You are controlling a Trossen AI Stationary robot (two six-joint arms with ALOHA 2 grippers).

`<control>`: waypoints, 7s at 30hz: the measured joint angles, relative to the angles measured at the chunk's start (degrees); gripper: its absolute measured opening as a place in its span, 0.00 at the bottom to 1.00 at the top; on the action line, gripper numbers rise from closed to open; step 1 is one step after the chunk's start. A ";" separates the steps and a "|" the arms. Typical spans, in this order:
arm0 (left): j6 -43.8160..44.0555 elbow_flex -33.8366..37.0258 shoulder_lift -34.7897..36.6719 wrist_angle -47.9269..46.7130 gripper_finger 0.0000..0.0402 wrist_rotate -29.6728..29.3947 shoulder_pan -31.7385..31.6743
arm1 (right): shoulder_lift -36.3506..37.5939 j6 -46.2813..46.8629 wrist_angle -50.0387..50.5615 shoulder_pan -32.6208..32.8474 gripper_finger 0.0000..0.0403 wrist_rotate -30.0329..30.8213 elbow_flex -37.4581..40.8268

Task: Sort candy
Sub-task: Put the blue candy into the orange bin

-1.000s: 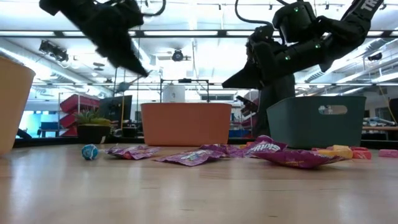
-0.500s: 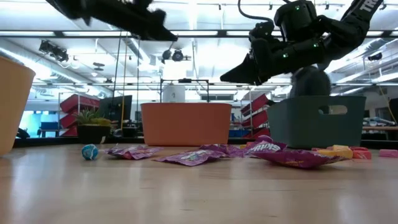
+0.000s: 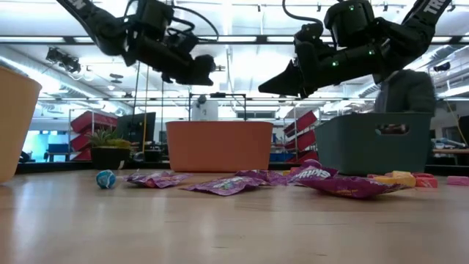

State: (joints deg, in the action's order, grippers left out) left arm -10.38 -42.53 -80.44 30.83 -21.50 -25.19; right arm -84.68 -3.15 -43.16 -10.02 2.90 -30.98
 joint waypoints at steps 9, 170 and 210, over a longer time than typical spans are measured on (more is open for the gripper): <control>1.60 -0.01 -2.31 -3.28 0.00 -0.74 -0.74 | 0.00 0.01 0.31 -0.97 0.00 0.00 0.00; 36.53 3.46 -1.14 -44.41 0.22 13.42 48.18 | 0.22 4.90 15.31 17.68 0.11 0.74 -2.82; 17.79 3.46 -4.66 -52.86 0.22 1.18 42.63 | 0.22 4.58 15.39 17.68 0.12 0.72 -2.82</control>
State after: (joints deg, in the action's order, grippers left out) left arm 7.41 -39.07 -85.10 -22.03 -20.32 17.44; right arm -84.47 1.43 -27.77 7.66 3.62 -33.80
